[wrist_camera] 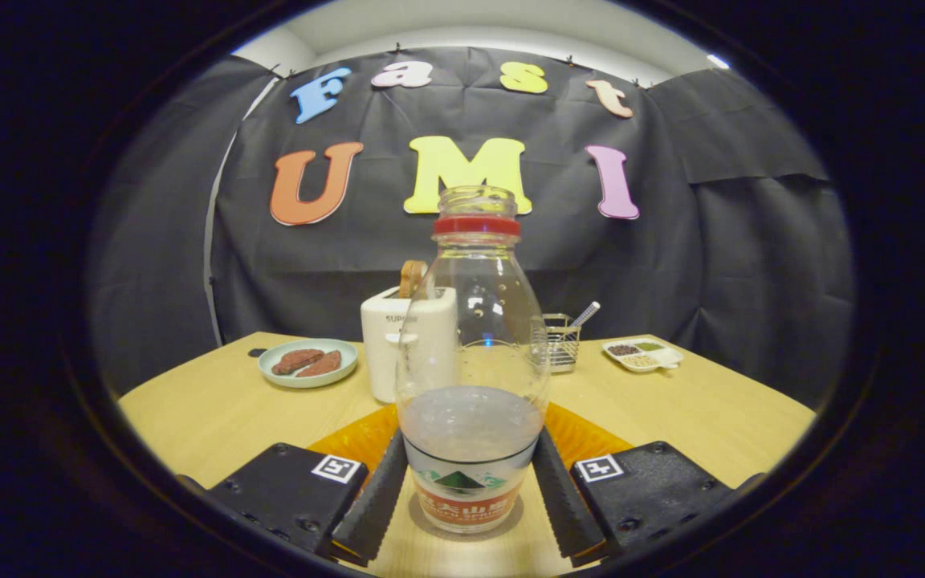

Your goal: Take the bottle from table, then pour the juice into the cup, finally place the bottle on the coaster

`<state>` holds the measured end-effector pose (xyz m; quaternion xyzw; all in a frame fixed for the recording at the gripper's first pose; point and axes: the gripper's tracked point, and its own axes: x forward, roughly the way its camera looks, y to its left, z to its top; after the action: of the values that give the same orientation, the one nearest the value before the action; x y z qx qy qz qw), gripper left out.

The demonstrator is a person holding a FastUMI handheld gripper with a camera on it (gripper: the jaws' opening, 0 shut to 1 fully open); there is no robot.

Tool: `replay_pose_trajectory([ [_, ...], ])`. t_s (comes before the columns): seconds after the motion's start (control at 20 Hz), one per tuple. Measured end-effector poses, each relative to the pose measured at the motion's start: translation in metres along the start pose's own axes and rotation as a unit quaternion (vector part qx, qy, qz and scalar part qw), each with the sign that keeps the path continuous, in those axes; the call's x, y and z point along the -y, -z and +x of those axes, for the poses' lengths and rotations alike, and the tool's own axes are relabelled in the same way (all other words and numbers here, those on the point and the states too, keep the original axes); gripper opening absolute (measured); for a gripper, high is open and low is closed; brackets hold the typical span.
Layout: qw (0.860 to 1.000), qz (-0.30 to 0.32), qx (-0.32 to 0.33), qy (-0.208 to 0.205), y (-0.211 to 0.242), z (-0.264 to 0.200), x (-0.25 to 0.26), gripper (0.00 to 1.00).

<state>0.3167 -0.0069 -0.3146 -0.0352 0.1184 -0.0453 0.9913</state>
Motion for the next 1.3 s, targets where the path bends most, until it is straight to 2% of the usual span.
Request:
replay_pose_trajectory([
  [0.2,1.0,0.007,0.008,-0.012,0.003,0.005,-0.006,0.83],
  [0.6,1.0,0.007,-0.013,-0.01,0.017,0.01,-0.002,0.84],
  [0.7,1.0,0.01,-0.012,-0.009,0.017,0.01,0.0,0.87],
  [0.9,1.0,0.015,-0.012,-0.009,0.014,0.006,0.002,0.99],
  [1.3,1.0,0.018,0.006,-0.007,-0.006,-0.014,0.002,1.0],
])
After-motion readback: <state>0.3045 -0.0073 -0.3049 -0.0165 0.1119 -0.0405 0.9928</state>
